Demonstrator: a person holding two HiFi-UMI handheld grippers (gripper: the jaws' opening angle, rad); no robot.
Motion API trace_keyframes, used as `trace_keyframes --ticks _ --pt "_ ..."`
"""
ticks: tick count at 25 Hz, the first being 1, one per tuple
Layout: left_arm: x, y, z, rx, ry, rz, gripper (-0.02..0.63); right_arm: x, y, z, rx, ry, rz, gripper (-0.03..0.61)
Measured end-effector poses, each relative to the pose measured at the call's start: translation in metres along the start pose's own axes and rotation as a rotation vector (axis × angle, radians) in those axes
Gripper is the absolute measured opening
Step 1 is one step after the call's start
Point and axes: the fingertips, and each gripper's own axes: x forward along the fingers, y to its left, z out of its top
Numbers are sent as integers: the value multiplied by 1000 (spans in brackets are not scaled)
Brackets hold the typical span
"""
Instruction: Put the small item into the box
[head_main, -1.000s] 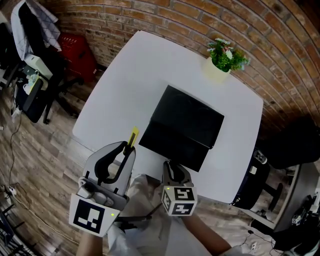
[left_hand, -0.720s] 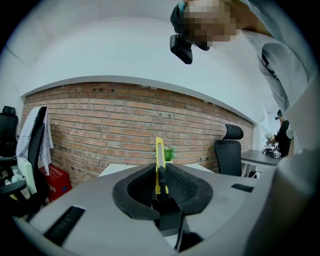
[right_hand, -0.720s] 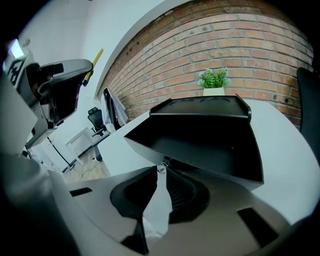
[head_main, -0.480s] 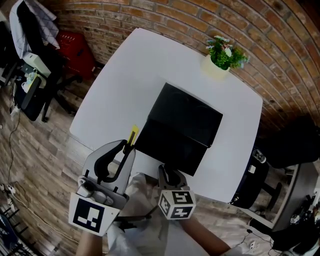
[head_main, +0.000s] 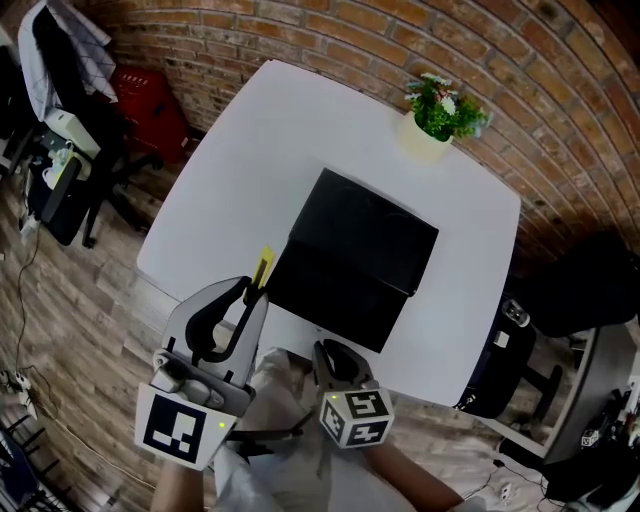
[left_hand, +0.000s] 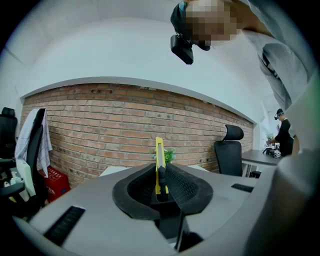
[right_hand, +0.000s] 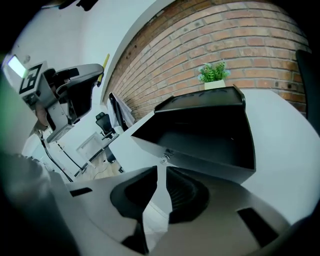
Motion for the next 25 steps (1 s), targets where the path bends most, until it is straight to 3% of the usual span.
trace_keyframes --ticks 8,21,25 --pt "2 -15 26 31 -45 -9 77 -36 3 58 -94 -172 29 64" --pt "-1 -44 76 100 -130 -44 77 -125 -43 194 -266 -548 -155 60" --pt "-5 -50 87 111 -150 -44 77 -151 -50 220 -263 -617 -193 60"
